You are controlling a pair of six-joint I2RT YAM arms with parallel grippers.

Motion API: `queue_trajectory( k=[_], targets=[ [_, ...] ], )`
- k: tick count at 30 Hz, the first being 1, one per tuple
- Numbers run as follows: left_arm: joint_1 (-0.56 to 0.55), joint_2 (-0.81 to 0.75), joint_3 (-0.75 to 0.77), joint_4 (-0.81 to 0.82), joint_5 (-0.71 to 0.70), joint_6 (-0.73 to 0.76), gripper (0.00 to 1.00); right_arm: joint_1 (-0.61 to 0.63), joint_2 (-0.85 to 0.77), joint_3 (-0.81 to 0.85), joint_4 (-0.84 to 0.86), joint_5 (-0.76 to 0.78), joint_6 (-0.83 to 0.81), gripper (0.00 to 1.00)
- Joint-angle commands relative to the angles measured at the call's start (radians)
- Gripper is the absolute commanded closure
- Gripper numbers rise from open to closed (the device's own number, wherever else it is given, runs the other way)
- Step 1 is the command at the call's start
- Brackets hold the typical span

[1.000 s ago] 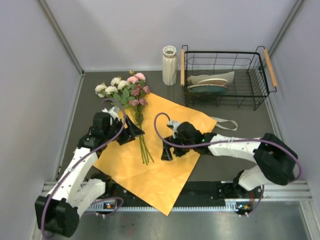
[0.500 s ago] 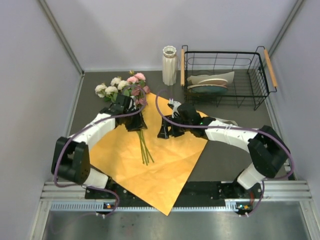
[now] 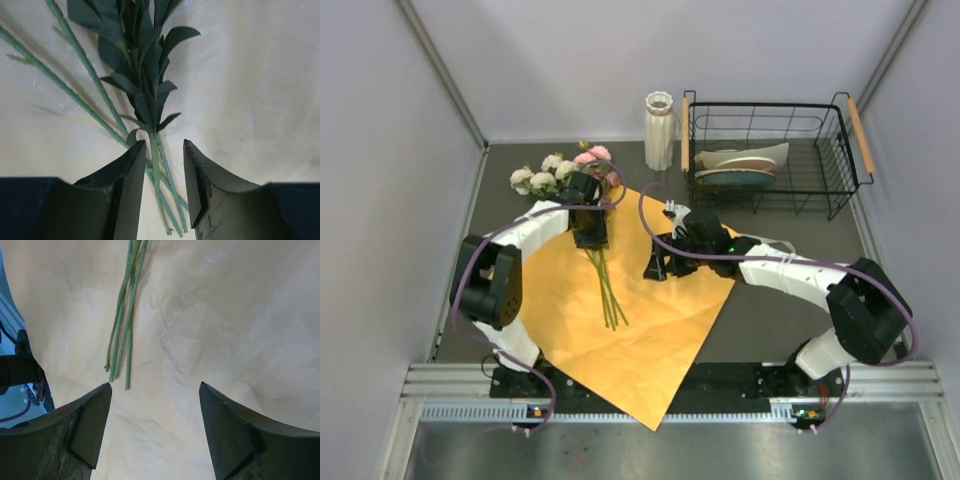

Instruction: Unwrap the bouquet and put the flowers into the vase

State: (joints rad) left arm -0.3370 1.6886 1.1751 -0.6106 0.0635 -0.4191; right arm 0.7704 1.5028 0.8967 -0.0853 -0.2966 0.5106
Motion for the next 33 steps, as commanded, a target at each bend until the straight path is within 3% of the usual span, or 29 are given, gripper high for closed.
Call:
queue_trajectory(
  k=[1, 5, 9, 24, 29, 33],
  targets=[
    [-0.004, 0.071, 0.073, -0.02, -0.011, 0.025, 0.61, -0.025, -0.059, -0.013, 0.018, 0.011, -0.027, 0.28],
    [-0.007, 0.059, 0.081, -0.023, -0.034, 0.016, 0.73, -0.039, -0.09, -0.038, 0.013, 0.013, -0.044, 0.28],
    [-0.01, 0.056, 0.064, -0.031, -0.013, 0.016, 0.75, -0.054, -0.107, -0.059, 0.009, 0.004, -0.046, 0.28],
    [-0.01, 0.028, -0.055, 0.012, 0.019, 0.017, 0.74, -0.056, -0.11, -0.062, 0.01, -0.019, -0.046, 0.28],
    [-0.013, -0.009, -0.074, 0.026, 0.021, 0.008, 0.93, -0.057, -0.113, -0.064, 0.012, -0.022, -0.038, 0.28],
    [-0.013, -0.035, -0.066, 0.028, 0.027, 0.008, 0.87, -0.056, -0.105, -0.059, 0.018, -0.032, -0.032, 0.28]
  ],
)
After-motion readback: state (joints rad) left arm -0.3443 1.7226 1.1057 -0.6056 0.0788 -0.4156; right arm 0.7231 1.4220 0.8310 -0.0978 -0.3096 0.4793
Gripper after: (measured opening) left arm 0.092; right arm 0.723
